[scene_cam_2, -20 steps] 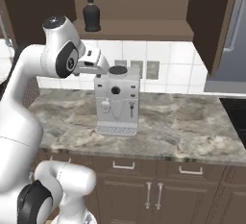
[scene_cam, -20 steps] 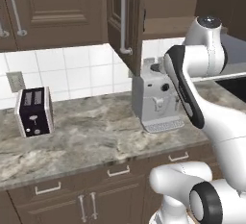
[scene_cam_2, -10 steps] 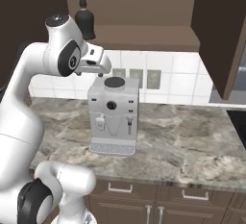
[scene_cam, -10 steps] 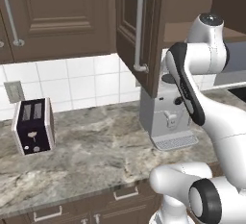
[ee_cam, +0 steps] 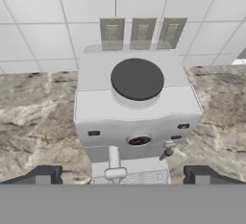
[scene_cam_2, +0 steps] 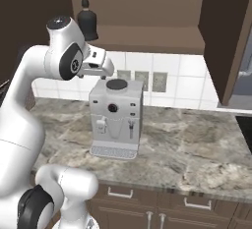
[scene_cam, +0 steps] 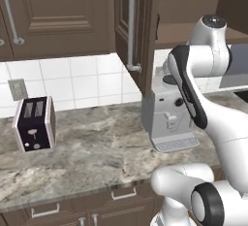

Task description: Get the candle and the liquor from the cabinet and move them to the dining counter.

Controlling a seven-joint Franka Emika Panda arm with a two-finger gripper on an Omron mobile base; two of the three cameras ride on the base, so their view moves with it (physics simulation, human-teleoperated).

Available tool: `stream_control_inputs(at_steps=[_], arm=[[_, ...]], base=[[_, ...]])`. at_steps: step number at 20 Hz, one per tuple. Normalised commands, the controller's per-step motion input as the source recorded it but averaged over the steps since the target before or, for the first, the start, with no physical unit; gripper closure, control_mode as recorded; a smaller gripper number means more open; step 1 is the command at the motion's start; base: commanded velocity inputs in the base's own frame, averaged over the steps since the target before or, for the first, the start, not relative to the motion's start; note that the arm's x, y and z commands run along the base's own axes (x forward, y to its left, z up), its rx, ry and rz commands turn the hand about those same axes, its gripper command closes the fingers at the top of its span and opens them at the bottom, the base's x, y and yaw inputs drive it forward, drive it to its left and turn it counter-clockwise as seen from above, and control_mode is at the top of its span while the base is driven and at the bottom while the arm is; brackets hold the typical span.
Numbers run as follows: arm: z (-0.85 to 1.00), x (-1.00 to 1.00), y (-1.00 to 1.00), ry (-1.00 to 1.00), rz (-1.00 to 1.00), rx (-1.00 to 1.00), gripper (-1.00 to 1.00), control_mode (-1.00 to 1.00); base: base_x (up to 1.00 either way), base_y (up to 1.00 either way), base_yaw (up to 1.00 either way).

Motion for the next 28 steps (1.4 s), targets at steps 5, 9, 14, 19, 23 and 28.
stream_control_inputs(at_steps=[5,9,14,19,23,28], arm=[[0.00,0.00,0.00,0.00,0.00,0.00,-1.00,1.00],[0.00,0.00,0.00,0.00,0.00,0.00,-1.00,1.00],[0.00,0.00,0.00,0.00,0.00,0.00,-1.00,1.00],[0.00,0.00,0.00,0.00,0.00,0.00,-1.00,1.00],[-0.09,0.00,0.00,-0.03,0.00,0.00,-1.00,-1.00],[0.00,0.16,0.00,-0.19,0.06,0.01,-1.00,-1.00]], base=[[0.13,-0.42,0.00],[0.08,-0.55,0.00],[0.07,-0.66,0.00],[0.09,-0.24,0.00],[0.00,0.00,0.00],[0.00,0.00,0.00]])
